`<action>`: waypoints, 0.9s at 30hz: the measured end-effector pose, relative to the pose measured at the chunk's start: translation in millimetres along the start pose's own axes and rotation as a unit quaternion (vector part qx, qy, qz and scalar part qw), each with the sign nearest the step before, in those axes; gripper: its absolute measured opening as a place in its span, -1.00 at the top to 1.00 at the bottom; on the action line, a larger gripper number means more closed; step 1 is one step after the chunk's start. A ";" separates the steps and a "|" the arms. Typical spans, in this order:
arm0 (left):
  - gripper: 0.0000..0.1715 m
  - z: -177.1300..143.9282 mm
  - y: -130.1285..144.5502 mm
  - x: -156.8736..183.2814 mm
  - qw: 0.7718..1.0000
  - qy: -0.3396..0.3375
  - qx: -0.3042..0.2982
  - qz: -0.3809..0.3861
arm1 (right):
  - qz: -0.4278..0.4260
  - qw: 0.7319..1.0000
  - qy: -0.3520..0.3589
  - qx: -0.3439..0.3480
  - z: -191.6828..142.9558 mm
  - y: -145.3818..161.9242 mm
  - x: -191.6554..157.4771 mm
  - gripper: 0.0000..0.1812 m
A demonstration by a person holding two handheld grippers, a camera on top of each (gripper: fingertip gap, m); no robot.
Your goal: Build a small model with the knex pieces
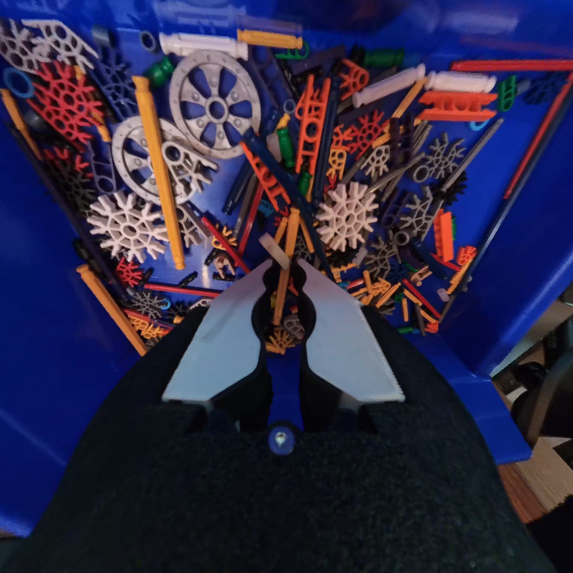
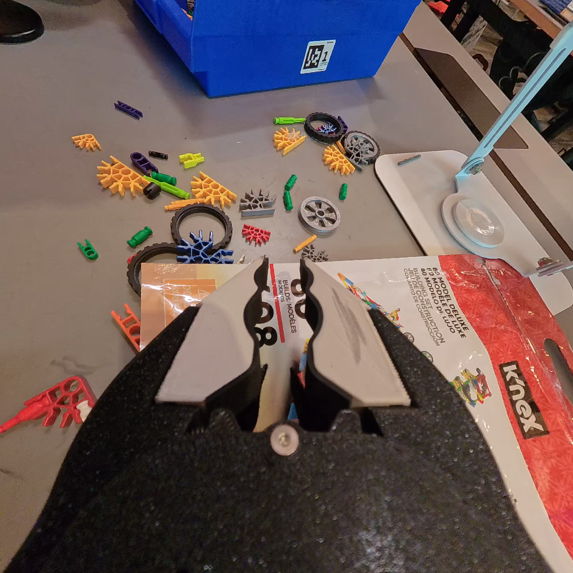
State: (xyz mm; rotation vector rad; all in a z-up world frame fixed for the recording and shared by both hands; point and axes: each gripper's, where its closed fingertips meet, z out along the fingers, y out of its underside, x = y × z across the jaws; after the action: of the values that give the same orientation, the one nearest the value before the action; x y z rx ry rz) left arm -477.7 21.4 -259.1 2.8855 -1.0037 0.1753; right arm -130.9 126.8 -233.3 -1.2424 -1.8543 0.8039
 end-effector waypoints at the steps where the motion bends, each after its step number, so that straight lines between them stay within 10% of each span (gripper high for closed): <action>1: 0.92 -0.6 -3.7 -2.0 1.000 0.005 0.012 -0.007 | 0.000 1.000 0.000 -0.001 0.2 0.2 -0.2 0.79; 11: 0.19 -1.1 -10.8 -31.6 0.998 -0.048 0.030 -0.041 | -0.001 1.000 0.001 -0.001 -0.6 0.2 0.2 0.79; 27: 0.77 -16.2 21.2 -70.7 0.987 -0.153 -0.020 -0.044 | -0.001 1.000 0.000 -0.002 0.1 0.9 0.0 0.79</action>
State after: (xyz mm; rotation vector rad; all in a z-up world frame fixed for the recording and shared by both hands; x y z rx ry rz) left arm -547.3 50.1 -251.7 2.9697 -0.9022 -0.3002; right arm -130.6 127.1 -234.0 -1.2436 -1.8569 0.7998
